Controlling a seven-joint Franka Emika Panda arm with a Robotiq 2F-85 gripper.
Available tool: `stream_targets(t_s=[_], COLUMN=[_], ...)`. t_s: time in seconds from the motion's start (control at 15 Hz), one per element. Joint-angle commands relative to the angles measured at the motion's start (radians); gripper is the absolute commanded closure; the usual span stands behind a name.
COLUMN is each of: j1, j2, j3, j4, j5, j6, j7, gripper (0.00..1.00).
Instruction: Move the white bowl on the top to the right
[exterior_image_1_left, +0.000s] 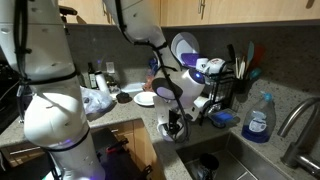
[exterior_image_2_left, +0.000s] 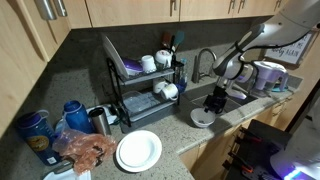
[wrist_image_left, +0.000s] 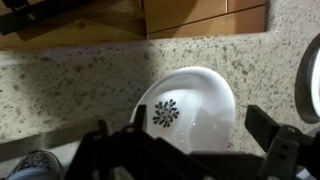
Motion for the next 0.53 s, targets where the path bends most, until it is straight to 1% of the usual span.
stream_targets(t_s=[0.0,0.2,0.33,0.47], j1=[0.059,0.144,0.206,0.260], j2=[-0.202,-0.291,-0.315,-0.307], j3=[0.011,0.058,0.096,0.134], j4=[-0.041,0.011,0.071,0.144], j5=[-0.163,-0.266,-0.308,-0.346], j6=[-0.145,-0.268,-0.334,-0.389], j7=[0.127,0.229,0.286,0.332], gripper=[0.00,0.00,0.00,0.00])
